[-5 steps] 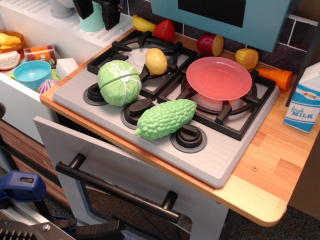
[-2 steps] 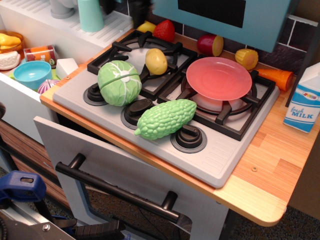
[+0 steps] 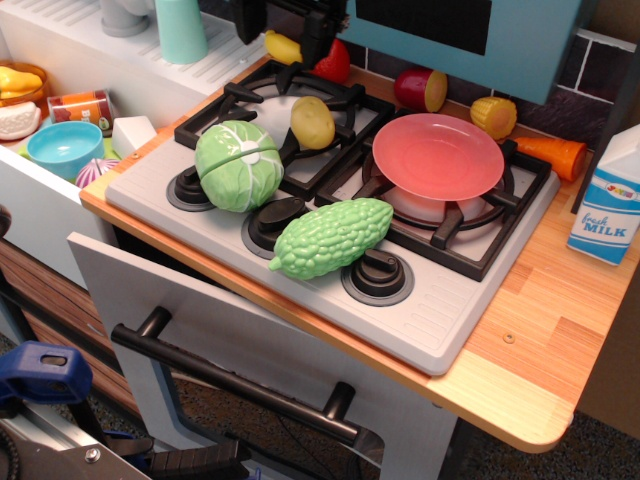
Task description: Put potato on plate
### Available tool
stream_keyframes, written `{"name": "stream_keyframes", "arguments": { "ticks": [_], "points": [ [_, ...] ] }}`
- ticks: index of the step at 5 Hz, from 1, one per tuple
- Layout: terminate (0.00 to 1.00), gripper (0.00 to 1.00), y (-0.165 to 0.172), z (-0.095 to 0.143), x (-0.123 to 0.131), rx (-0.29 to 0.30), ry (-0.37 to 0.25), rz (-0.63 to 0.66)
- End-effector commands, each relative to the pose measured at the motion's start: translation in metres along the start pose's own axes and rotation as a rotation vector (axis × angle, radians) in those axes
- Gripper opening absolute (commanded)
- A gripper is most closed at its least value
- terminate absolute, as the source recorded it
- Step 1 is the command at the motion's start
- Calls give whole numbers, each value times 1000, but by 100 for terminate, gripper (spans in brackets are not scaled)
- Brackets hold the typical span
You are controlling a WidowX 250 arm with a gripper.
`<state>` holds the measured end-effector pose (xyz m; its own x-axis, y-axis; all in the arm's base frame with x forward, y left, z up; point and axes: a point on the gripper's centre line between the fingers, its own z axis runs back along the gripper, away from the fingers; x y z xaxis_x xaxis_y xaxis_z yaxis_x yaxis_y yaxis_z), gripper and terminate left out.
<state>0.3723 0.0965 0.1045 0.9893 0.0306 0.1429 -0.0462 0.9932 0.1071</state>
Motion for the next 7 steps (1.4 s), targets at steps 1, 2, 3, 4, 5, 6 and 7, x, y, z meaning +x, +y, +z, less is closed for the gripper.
{"name": "stream_keyframes", "arguments": {
  "ticks": [1, 2, 3, 4, 5, 6, 7],
  "points": [
    [0, 100, -7, 2, 5, -27, -49, 13],
    [0, 100, -9, -5, 6, -54, -48, 14],
    [0, 100, -13, -15, 4, -91, -41, 33],
    [0, 100, -14, -26, 0, -110, -1, 73],
    [0, 100, -14, -37, -2, -131, 13, 95],
    [0, 100, -15, -45, -4, -119, 50, 161],
    [0, 100, -15, -56, -7, -138, 43, 184]
  ]
}}
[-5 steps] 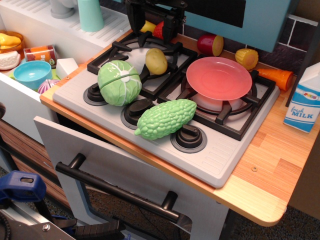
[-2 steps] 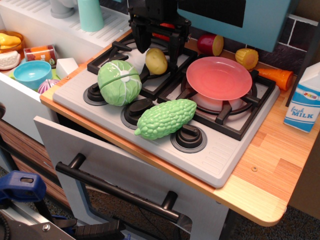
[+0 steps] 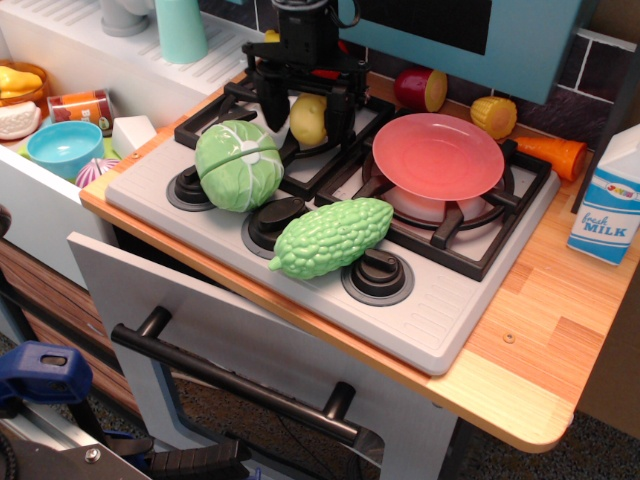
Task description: Put potato on plate
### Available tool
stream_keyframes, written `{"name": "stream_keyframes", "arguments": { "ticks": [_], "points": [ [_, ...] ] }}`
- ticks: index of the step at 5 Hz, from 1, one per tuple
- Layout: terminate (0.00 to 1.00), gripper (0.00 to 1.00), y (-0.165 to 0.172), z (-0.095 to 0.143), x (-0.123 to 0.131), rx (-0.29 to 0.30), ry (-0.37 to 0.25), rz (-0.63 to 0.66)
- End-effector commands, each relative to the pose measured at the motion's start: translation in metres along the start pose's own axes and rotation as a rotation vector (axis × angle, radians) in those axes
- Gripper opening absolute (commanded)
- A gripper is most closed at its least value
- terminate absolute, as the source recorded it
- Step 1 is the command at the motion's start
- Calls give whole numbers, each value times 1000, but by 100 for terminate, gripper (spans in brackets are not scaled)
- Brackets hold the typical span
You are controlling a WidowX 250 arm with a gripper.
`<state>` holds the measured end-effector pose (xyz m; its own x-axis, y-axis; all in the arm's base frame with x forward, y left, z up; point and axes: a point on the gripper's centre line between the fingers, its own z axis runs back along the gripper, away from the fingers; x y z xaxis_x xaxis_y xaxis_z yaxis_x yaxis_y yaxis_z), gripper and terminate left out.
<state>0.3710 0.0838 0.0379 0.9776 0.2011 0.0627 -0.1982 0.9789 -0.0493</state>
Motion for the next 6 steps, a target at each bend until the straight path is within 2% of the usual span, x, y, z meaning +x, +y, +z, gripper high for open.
{"name": "stream_keyframes", "arguments": {
  "ticks": [1, 2, 3, 4, 5, 6],
  "points": [
    [0, 0, 2, 8, 5, 7, -43, 19],
    [0, 0, -13, 32, 9, 71, -110, -26],
    [0, 0, -43, 58, 18, 155, -146, -69],
    [0, 0, -76, 71, 26, 196, -185, -107],
    [0, 0, -101, 75, 34, 188, -198, -114],
    [0, 0, -119, 65, 32, 129, -179, -90]
  ]
}}
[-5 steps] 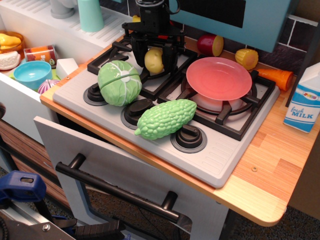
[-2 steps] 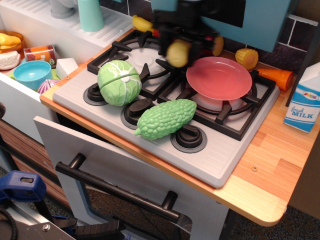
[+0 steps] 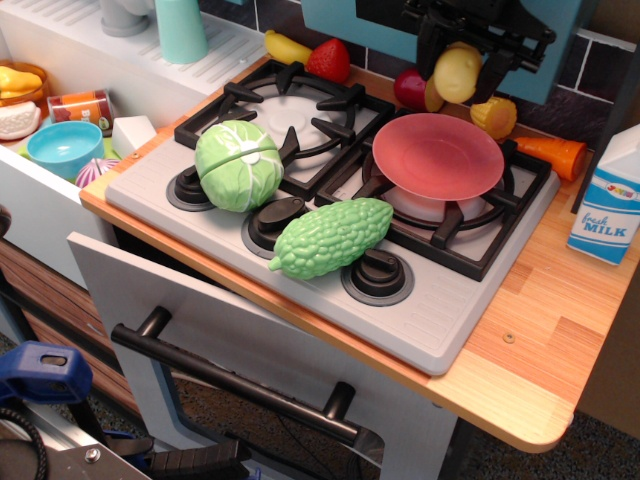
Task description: Put potato on plate
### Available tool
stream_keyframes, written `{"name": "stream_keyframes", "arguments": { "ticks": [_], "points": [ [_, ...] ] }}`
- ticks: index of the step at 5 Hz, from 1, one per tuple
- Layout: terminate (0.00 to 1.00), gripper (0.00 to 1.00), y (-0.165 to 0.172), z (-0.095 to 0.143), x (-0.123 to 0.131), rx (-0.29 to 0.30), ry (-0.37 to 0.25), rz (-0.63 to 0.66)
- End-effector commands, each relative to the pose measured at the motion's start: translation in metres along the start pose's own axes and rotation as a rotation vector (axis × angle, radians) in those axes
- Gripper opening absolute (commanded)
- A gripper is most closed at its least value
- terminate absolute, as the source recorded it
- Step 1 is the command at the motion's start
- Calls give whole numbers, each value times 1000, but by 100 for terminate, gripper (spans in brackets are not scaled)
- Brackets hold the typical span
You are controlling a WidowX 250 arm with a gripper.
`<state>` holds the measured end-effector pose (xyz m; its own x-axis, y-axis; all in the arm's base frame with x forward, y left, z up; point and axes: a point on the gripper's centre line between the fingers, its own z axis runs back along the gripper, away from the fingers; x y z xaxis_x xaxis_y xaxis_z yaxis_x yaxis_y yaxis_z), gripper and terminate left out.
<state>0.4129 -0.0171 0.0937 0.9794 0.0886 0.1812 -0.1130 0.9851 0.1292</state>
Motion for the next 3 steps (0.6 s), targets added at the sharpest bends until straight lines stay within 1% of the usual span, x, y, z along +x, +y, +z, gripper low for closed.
{"name": "stream_keyframes", "arguments": {
  "ticks": [1, 2, 3],
  "points": [
    [0, 0, 2, 9, -6, -70, -39, 46],
    [0, 0, 9, 8, -15, -62, -25, 80],
    [0, 100, 12, 7, -19, -82, -10, 97]
  ]
}}
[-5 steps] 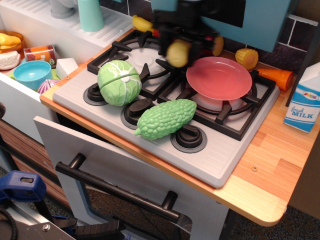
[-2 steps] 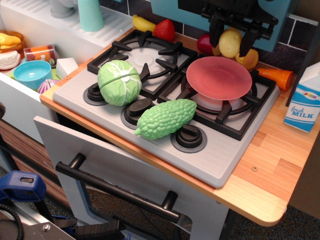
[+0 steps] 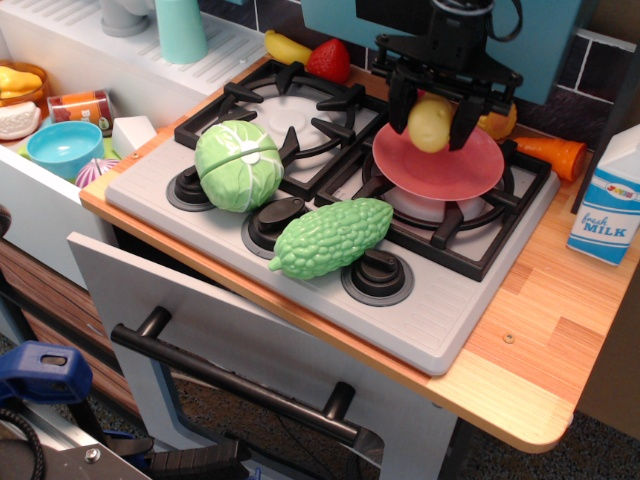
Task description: Put potato on plate
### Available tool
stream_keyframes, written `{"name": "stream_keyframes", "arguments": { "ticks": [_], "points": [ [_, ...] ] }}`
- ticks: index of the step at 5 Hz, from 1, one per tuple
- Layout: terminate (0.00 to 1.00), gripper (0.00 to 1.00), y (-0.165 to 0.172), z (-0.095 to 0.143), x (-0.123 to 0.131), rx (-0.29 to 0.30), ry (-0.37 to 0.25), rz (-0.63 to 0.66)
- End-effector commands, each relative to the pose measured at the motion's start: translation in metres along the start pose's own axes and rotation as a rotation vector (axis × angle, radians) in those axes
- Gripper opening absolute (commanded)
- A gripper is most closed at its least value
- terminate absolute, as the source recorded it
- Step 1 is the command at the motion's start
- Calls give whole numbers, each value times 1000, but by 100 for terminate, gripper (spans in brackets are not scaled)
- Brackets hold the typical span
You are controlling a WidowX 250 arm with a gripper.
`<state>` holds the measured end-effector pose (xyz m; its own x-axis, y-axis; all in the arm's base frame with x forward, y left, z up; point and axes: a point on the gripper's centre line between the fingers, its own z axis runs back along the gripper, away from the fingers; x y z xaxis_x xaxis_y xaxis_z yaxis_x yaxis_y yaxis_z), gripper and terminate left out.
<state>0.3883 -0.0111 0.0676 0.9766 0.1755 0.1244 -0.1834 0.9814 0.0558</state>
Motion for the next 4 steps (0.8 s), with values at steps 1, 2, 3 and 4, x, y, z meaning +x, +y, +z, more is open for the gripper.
{"name": "stream_keyframes", "arguments": {
  "ticks": [1, 2, 3, 4],
  "points": [
    [0, 100, 4, 30, 8, -23, -75, 14],
    [0, 100, 4, 30, 8, -23, -75, 14],
    [0, 100, 4, 30, 8, -23, -75, 14],
    [100, 100, 4, 30, 8, -23, -75, 14]
  ]
}}
